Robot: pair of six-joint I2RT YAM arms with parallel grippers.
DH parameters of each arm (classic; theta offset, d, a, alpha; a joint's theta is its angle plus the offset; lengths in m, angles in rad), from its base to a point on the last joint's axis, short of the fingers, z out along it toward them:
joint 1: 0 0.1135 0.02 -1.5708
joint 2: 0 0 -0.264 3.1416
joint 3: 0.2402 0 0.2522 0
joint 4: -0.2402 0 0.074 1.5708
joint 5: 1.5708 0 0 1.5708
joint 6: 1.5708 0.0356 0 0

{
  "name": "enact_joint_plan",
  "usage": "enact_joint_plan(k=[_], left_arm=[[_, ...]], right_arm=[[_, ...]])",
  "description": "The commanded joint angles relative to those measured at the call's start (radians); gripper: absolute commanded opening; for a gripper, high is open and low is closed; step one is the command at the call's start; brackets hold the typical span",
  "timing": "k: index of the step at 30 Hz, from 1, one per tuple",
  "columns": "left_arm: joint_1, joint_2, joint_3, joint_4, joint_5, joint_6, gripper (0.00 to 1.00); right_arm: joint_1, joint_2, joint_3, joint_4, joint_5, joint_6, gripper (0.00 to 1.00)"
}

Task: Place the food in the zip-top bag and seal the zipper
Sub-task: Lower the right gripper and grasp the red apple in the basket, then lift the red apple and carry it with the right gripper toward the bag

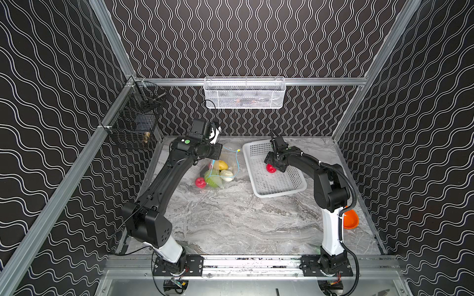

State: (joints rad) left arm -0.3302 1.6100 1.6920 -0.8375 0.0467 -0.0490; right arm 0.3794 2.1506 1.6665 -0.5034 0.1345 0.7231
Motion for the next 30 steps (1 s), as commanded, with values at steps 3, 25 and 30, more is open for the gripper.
enact_joint_plan(k=[3, 25, 30], left_arm=[[0.002, -0.004, 0.005, 0.016, -0.007, 0.002, 0.0], [0.003, -0.006, 0.006, 0.016, -0.004, 0.001, 0.0], [0.003, -0.007, 0.003, 0.019, -0.002, -0.001, 0.0]], right_arm=[[0.0, -0.01, -0.027, 0.036, -0.049, 0.021, 0.81], [0.001, -0.073, -0.112, 0.068, -0.09, 0.032, 0.5], [0.001, -0.093, -0.127, 0.079, -0.107, 0.035, 0.46]])
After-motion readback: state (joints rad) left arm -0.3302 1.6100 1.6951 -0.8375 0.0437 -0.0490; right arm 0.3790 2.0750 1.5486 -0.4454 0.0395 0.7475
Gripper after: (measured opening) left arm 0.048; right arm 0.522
